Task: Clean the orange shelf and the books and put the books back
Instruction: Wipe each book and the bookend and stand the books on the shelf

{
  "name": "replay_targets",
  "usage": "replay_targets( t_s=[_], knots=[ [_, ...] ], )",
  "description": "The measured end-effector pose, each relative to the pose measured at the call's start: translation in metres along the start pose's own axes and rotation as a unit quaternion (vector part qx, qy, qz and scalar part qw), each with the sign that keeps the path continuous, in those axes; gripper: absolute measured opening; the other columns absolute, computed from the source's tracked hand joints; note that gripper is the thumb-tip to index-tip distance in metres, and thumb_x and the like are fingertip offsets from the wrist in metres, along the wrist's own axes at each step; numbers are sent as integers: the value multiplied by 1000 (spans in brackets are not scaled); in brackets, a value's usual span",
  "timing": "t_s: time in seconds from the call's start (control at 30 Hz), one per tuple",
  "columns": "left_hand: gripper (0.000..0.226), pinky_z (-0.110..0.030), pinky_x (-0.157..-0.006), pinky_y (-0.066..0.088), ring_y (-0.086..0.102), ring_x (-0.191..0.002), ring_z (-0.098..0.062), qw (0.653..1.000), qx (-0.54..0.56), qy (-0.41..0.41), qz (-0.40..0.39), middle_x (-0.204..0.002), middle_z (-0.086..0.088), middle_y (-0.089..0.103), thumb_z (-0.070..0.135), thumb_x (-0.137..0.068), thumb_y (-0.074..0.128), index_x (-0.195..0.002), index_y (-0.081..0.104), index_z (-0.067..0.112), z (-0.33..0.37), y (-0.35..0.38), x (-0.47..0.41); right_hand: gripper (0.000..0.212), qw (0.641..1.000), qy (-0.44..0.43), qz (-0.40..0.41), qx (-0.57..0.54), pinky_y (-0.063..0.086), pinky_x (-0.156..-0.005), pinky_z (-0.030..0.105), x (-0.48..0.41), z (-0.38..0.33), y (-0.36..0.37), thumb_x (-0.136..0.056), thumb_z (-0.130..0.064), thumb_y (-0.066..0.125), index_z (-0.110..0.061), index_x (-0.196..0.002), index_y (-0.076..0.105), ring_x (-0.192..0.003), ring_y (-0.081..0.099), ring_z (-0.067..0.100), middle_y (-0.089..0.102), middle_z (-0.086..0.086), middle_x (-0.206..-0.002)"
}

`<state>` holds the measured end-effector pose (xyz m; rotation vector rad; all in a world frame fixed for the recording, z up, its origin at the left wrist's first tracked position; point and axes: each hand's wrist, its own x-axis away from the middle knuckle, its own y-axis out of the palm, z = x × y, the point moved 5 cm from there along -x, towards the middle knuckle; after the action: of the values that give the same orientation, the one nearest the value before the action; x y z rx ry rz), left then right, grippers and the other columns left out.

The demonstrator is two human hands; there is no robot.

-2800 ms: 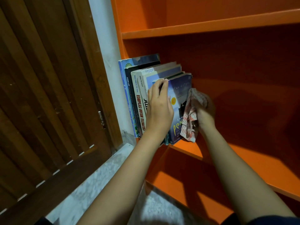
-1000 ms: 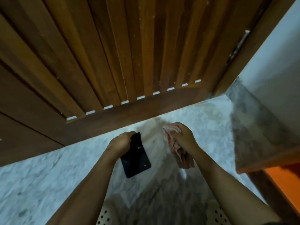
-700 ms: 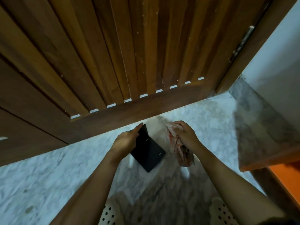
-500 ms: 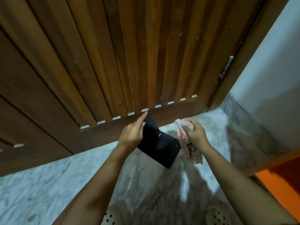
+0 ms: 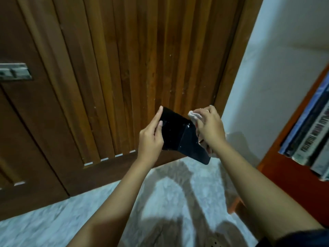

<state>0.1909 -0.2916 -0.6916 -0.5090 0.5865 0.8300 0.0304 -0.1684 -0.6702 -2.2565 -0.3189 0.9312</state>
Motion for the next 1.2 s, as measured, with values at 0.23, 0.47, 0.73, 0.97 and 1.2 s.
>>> replay_targets(
  t_s=[0.23, 0.47, 0.73, 0.97, 1.2],
  knots=[
    [44, -7, -45, 27, 46, -48, -1, 998, -9, 60, -7, -69, 4, 59, 2, -97, 46, -139, 43, 15, 46, -3, -10, 26, 986, -76, -12, 151, 39, -80, 32, 10, -8, -18, -91, -15, 56, -20, -115, 64, -104, 49, 26, 53, 6, -114],
    [45, -8, -44, 27, 45, -49, 0, 996, -22, 85, -18, -76, -6, 65, -1, -93, 50, -136, 46, 10, 54, 1, -10, 32, 976, -113, -29, 186, 41, -84, 36, 22, -4, -2, -89, -10, 57, -23, -117, 61, -105, 49, 25, 56, 3, -120],
    [42, -10, -45, 26, 41, -46, -2, 998, -13, 67, -15, -72, -14, 66, 4, -91, 48, -133, 49, 6, 41, 5, -3, 31, 974, -153, -78, 145, 43, -79, 40, 44, 6, 32, -85, -7, 60, -19, -113, 64, -101, 52, 28, 59, 5, -115],
    [42, -16, -42, 28, 39, -44, -7, 998, -11, 61, -11, -79, -18, 69, 1, -92, 50, -133, 49, 7, 33, 15, -5, 30, 967, -201, -112, 111, 43, -69, 38, 74, 10, 60, -79, -7, 65, -19, -106, 68, -91, 57, 28, 63, 5, -105],
    [41, -33, -50, 53, 62, -63, -24, 996, -62, 65, -9, -108, 0, 65, 12, -95, 46, -136, 47, 9, 14, 25, -4, 24, 926, -203, -318, 28, 41, -85, 27, 96, 23, 79, -91, -20, 52, -23, -107, 68, -102, 53, 13, 62, -6, -109]
  ],
)
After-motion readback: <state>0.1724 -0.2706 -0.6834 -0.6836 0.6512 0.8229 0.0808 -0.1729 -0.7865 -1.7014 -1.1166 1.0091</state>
